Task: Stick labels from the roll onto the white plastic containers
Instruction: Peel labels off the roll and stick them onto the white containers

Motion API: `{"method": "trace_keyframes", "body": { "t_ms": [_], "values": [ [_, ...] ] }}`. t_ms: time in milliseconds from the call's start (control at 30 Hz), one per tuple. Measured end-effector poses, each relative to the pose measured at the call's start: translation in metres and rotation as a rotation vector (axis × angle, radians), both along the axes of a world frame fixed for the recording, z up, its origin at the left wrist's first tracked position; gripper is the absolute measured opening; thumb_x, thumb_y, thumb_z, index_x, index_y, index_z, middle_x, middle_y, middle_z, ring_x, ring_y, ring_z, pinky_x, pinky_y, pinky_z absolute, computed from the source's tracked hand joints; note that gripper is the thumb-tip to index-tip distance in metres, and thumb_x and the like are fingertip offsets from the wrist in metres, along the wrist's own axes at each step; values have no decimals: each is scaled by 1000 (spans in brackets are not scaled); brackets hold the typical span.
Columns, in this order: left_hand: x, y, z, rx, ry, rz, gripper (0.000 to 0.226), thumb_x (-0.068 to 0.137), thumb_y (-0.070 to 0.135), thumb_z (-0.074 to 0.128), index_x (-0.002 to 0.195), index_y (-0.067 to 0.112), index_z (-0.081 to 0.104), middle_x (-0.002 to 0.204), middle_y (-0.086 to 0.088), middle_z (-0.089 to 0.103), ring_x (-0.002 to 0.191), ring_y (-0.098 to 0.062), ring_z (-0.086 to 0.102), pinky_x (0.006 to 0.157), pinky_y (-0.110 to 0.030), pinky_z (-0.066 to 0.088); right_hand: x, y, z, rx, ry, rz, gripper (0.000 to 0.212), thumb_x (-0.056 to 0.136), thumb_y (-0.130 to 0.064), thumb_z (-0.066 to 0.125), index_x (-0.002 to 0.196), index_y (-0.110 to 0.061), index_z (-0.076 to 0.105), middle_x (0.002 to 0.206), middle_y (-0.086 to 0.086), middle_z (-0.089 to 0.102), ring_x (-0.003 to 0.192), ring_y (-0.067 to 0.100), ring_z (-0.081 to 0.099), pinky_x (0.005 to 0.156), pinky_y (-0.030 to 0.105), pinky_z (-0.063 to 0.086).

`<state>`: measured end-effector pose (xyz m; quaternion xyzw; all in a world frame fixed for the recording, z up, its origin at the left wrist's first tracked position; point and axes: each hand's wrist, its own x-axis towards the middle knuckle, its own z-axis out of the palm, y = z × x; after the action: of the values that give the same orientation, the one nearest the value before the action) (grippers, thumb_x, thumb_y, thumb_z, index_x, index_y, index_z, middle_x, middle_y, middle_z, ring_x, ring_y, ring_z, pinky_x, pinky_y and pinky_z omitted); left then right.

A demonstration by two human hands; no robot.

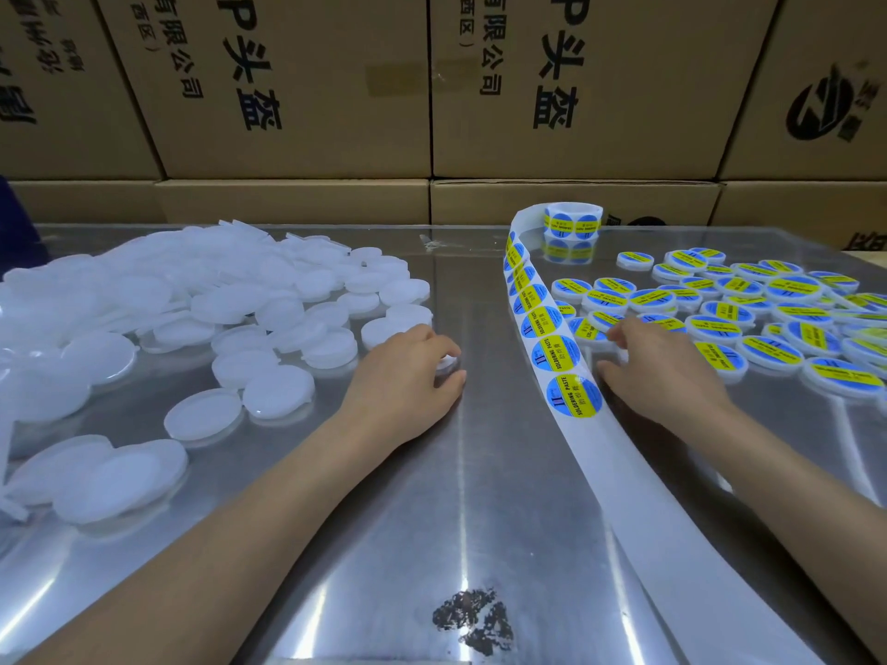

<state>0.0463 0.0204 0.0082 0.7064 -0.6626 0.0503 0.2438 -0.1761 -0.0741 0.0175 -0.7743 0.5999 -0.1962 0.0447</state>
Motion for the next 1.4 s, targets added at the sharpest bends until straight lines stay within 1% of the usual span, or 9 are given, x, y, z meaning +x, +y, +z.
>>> {"method": "trace_keyframes", "body": {
  "t_ms": [267,400,533,633,800,867,1100,1300,1400],
  "values": [
    [-1,1,0,0,10,-5,24,91,37,53,109,24,62,108,3,57,102,-18,52,76,-31,44,-6,-9,2,-3,-129,-23,30,96,-18,44,124,-14,54,121,12,61,112,33,52,81,36,39],
    [0,1,0,3,12,-5,24,91,37,53,109,24,62,109,3,57,103,-18,51,77,-30,43,-4,-13,16,58,-681,-1,25,98,-18,41,119,-15,55,85,-1,57,77,20,54,61,30,38],
    [0,0,0,8,8,-7,25,91,37,52,111,24,62,112,3,57,105,-18,51,80,-33,45,-9,-16,23,398,-1009,-68,31,94,-6,43,119,-11,60,92,11,61,79,24,55,59,28,44],
    [0,0,0,7,12,-12,25,91,37,53,111,24,62,112,3,57,105,-18,51,81,-33,44,-14,-20,14,313,-741,-144,36,91,-3,39,120,-11,59,107,14,62,94,29,58,78,35,44],
    [0,1,0,6,8,-5,25,91,37,52,112,25,61,114,4,57,106,-17,51,79,-29,43,-14,-12,17,-163,-330,-47,30,90,-9,42,98,-23,68,109,7,65,96,29,57,70,32,38],
    [0,1,0,12,5,2,27,91,38,52,113,25,61,116,4,57,108,-17,51,82,-31,44,-7,-5,15,-110,-187,37,28,89,-13,46,94,-27,70,100,5,68,91,27,59,68,32,41],
    [0,1,-1,40,-60,32,30,92,40,48,103,15,61,104,3,59,99,-20,53,72,-31,45,-12,-6,4,13,244,-123,34,96,-26,37,124,-10,49,130,14,54,117,35,50,86,39,42],
    [0,1,-1,51,-52,30,32,92,40,48,102,13,62,106,2,59,98,-20,54,76,-35,48,-6,-8,11,-54,-173,302,33,86,-25,66,118,-23,62,130,1,57,127,27,42,104,42,35],
    [0,1,0,31,-20,5,25,91,36,49,99,16,62,104,4,60,98,-20,55,75,-33,47,-4,-8,9,119,-103,549,39,79,-30,73,116,-32,62,125,-17,52,131,16,35,111,32,24]
  ]
}}
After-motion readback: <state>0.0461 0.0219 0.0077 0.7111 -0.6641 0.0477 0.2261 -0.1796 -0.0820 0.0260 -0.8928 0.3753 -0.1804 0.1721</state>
